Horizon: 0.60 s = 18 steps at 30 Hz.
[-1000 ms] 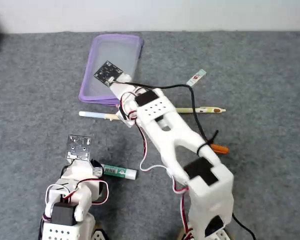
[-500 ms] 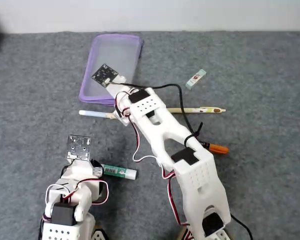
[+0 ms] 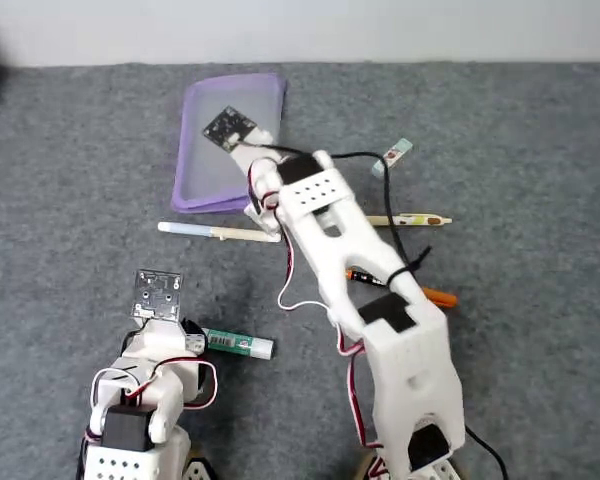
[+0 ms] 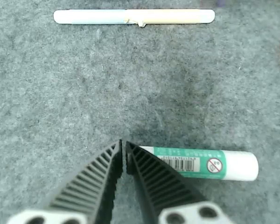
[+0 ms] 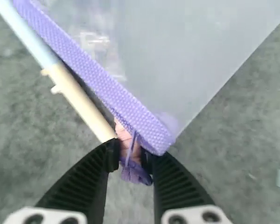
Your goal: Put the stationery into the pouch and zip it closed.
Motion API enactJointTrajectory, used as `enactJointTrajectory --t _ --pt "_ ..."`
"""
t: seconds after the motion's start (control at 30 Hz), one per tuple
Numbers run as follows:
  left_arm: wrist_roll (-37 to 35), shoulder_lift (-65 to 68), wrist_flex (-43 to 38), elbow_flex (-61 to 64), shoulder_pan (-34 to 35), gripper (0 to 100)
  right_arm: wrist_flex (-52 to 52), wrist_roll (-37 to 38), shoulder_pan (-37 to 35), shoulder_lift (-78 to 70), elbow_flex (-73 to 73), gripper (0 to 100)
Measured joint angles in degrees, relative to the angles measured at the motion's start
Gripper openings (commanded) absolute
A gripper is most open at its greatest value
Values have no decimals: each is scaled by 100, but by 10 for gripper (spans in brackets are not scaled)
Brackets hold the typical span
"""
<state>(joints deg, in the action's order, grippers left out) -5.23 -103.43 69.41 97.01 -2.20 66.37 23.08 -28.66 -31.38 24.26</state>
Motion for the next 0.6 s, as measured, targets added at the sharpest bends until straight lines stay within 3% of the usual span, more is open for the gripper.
enactJointTrajectory --t 0.33,0.6 --pt "0 0 0 0 0 14 897 62 -62 1626 0 9" --pt "0 0 0 0 0 14 2347 62 -185 2057 0 10"
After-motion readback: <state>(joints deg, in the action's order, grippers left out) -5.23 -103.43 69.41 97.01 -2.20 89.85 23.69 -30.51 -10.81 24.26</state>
